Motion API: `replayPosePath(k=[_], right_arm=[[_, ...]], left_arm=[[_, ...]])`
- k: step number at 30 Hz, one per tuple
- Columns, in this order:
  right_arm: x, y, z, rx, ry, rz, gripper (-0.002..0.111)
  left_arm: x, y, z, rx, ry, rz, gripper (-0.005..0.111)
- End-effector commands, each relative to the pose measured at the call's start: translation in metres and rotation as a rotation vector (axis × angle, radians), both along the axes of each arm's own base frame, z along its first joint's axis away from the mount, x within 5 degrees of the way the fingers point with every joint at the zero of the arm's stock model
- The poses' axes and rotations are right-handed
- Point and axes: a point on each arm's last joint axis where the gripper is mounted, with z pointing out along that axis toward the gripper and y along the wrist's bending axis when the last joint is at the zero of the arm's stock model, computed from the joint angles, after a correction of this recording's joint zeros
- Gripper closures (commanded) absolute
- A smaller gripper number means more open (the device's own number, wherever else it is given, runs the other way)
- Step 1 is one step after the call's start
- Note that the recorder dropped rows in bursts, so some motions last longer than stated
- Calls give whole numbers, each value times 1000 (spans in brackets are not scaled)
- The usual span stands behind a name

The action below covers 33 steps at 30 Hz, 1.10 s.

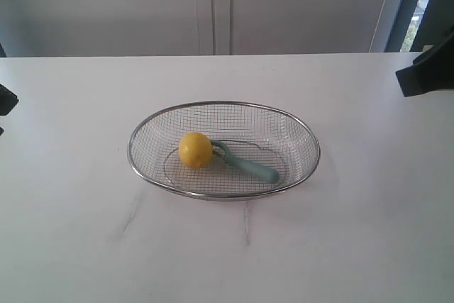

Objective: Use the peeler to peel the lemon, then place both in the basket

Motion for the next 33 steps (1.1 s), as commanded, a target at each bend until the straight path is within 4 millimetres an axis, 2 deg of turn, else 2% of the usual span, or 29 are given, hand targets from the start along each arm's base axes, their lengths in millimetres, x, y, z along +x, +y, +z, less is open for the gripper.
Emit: replayPosePath(k=[1, 3, 8, 12, 15, 22, 29, 31, 33], right_arm=[[0, -1, -1, 4, -9, -5, 108], [0, -1, -1, 4, -9, -5, 108], [0, -1, -1, 4, -9, -5, 108], [0, -1, -1, 4, -9, -5, 108], [0, -1, -1, 4, -9, -5, 108], [0, -1, -1, 4, -9, -5, 108], [0, -1, -1, 4, -9, -5, 108], [0, -1, -1, 4, -9, -5, 108], [0, -1, -1, 4, -9, -5, 108]], left_arm=[[-17, 4, 8, -102, 14, 56, 107], [-24, 3, 11, -212, 58, 122, 107], [-44, 8, 23, -365, 43, 172, 107], [-51, 11, 16, -464, -58, 172, 107], [-51, 12, -4, -468, -160, 139, 107], [-55, 19, -77, -473, -294, 138, 107], [-75, 35, -147, -522, -451, 165, 107], [-83, 40, -163, -533, -479, 170, 107], [-89, 43, -170, -549, -513, 170, 107]])
